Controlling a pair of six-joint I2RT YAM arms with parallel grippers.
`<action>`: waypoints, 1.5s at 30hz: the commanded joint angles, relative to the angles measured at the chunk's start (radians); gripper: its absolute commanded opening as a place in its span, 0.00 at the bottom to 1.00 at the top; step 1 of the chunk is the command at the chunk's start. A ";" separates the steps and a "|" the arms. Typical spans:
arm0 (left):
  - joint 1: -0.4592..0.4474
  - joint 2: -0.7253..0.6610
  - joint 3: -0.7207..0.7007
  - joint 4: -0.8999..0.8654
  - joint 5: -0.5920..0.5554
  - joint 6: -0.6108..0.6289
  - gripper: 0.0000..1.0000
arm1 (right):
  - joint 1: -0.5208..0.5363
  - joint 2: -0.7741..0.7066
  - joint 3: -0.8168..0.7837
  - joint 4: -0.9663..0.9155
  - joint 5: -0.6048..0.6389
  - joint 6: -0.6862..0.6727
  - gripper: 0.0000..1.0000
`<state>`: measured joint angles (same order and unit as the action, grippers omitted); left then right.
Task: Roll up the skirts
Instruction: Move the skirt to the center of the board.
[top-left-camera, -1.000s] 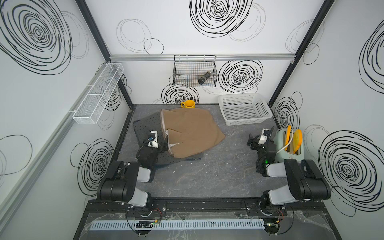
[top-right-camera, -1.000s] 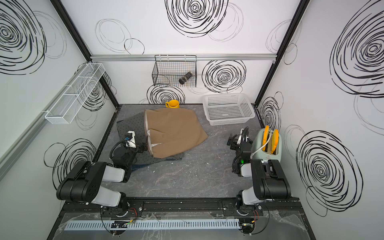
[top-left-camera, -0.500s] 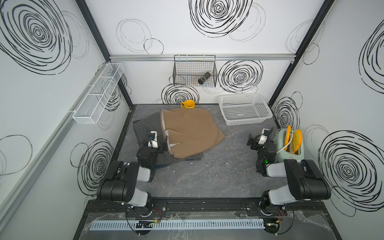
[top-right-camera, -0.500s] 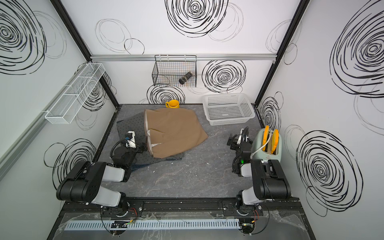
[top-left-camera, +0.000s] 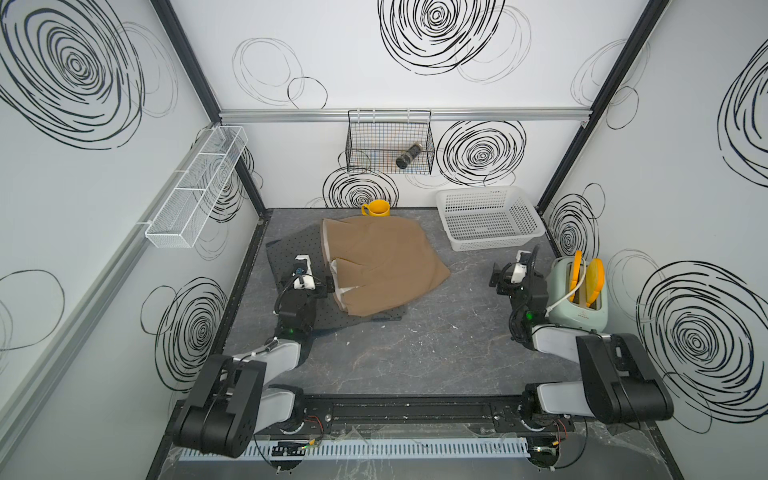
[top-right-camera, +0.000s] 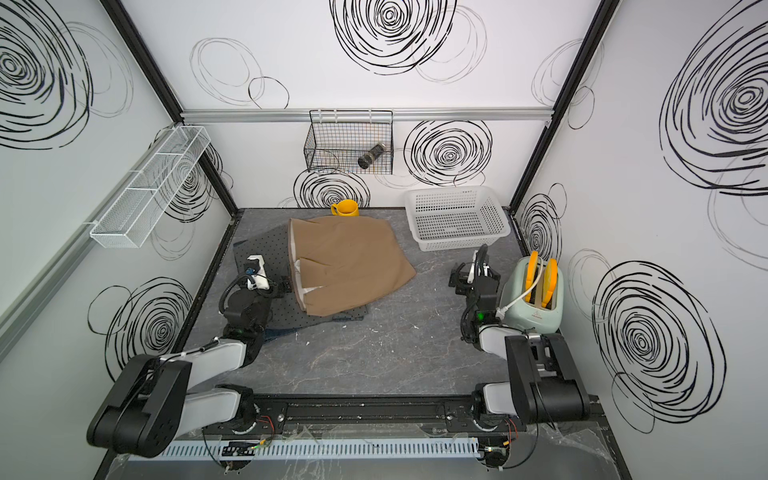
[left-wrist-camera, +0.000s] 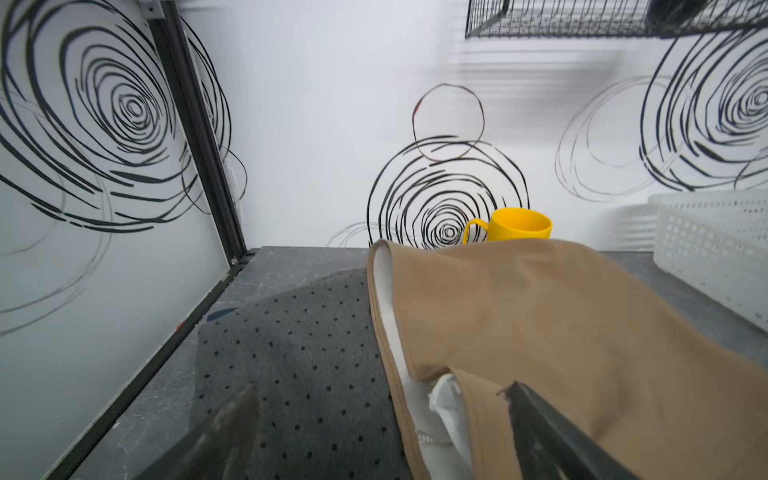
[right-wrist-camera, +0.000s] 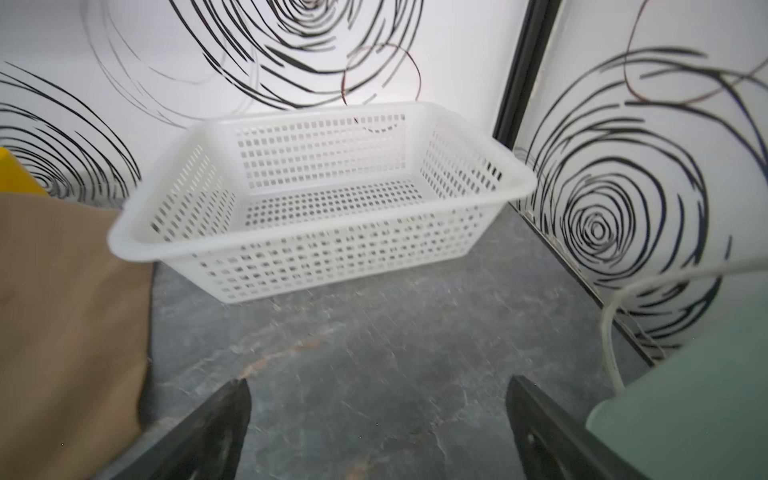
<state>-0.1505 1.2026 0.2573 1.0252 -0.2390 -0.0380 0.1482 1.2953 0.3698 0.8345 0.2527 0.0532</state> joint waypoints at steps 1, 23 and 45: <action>-0.058 -0.098 0.070 -0.113 -0.157 -0.152 0.96 | 0.090 -0.123 0.080 -0.154 0.134 0.020 0.98; -0.291 -0.221 0.407 -1.378 0.208 -0.823 0.96 | 0.391 -0.011 0.418 -1.046 -0.370 0.729 0.78; -0.211 -0.134 0.174 -1.047 0.368 -1.038 0.77 | 0.116 0.532 0.650 -0.866 -0.628 0.900 0.56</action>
<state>-0.3737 1.0569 0.4362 -0.1223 0.0906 -1.0588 0.2634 1.8076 0.9859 -0.0753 -0.3592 0.9459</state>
